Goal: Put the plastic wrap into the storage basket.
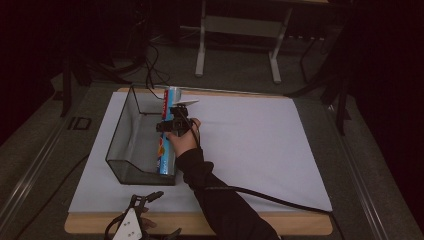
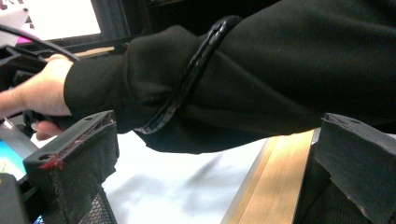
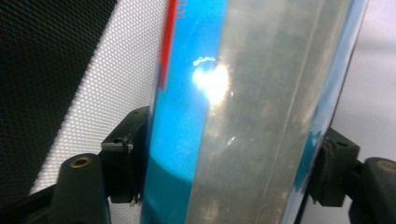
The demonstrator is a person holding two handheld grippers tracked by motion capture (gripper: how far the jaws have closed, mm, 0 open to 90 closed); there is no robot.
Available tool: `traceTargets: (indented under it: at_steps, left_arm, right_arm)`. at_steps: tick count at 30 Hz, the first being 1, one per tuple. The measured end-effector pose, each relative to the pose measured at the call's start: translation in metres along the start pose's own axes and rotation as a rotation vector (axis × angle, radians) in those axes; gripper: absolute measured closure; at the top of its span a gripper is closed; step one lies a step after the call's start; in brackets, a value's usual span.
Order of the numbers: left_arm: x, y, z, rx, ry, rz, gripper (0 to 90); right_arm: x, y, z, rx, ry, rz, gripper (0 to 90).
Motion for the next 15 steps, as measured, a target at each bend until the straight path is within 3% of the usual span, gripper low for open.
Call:
traceTargets:
  at_steps: [3,9,15]
  left_arm:
    - [0.0013,-0.0011,0.0002,-0.002,-0.009,-0.003,0.2]
    - [0.0011,-0.0005,0.0008,0.001,-0.011,0.000,0.2]
    - [0.0014,-0.0002,0.0010,0.004,-0.011,-0.001,0.2]
  right_arm:
    - [0.0008,0.0046,0.0024,0.003,-0.014,0.003,26.6]
    - [0.0038,0.0075,0.0033,0.032,-0.094,0.060,24.5]
    - [0.0043,0.0050,0.0027,0.059,-0.103,0.065,24.4]
Point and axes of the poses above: each handheld gripper's, and its own axes: y roughly forward along the jaws, z roughly out of its underside, x roughly to its left, the point moved 8 cm from there along y, roughly forward along the jaws, and after that the axes turned 8 degrees about z, right-handed, at the moved point
